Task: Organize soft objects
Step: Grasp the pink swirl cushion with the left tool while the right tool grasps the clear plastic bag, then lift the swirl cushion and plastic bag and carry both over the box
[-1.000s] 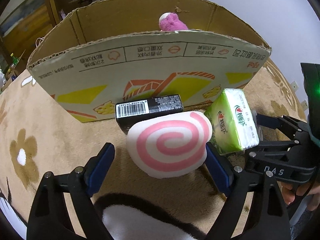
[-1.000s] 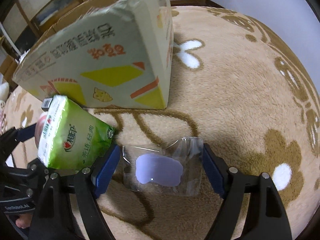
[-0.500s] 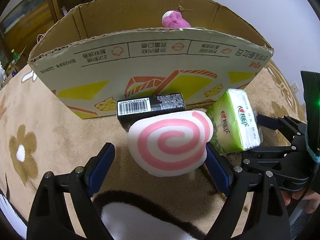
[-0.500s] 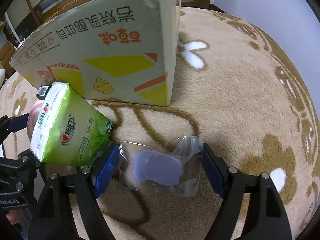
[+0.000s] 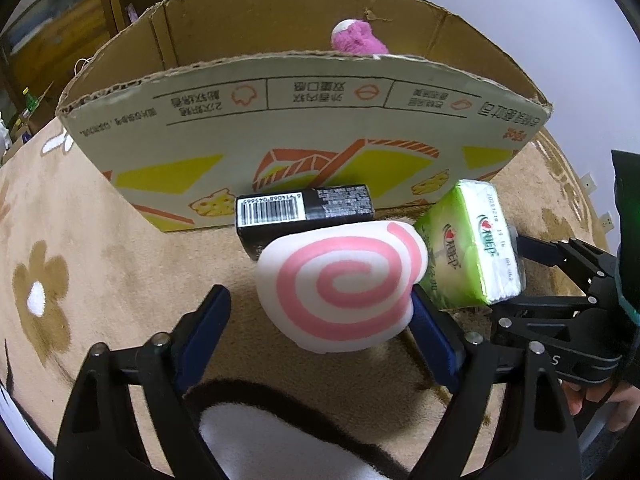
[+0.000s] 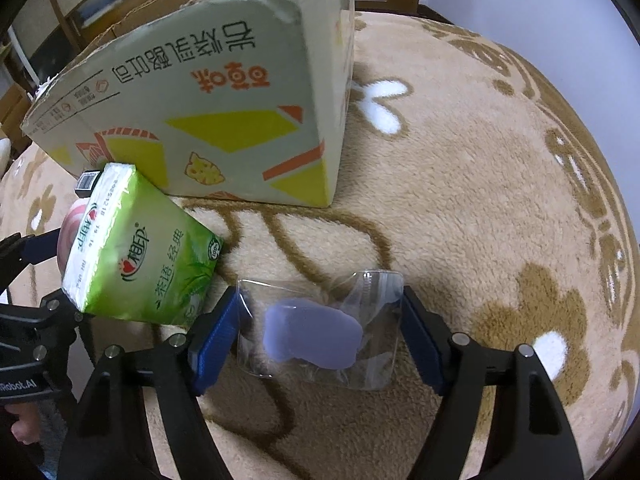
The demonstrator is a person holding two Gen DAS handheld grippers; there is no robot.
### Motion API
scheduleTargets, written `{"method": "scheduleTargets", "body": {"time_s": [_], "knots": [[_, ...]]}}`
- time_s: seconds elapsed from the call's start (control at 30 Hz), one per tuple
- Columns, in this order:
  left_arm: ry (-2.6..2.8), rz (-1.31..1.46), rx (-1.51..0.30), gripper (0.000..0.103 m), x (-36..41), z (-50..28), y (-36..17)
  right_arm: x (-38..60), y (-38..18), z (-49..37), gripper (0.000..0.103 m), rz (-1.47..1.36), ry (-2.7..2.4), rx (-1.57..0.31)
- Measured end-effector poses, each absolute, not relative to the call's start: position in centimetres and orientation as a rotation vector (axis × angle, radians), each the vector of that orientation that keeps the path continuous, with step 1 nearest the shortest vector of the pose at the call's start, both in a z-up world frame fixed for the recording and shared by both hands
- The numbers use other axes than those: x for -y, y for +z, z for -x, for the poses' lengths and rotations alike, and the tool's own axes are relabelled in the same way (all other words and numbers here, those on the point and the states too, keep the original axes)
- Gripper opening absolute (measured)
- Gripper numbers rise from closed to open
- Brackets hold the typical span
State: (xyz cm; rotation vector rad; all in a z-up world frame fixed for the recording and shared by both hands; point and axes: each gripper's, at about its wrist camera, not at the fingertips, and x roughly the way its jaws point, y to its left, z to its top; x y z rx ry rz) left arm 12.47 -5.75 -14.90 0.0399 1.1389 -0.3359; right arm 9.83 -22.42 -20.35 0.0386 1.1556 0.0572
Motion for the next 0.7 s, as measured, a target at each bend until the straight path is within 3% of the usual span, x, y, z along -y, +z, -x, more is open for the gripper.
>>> {"method": "scheduleTargets", "body": {"time_s": [0.4, 0.7], "knots": [[-0.385, 0.001, -1.138, 0.049, 5.8, -11.6, -14.4, 23.0, -19.9, -9.7, 0.08, -0.072, 0.057, -1.146], [-0.368, -0.026, -1.123, 0.046, 5.9, -11.1, -13.9, 23.6, -19.3, -9.5, 0.08, -0.11, 0.063, -1.122]]}}
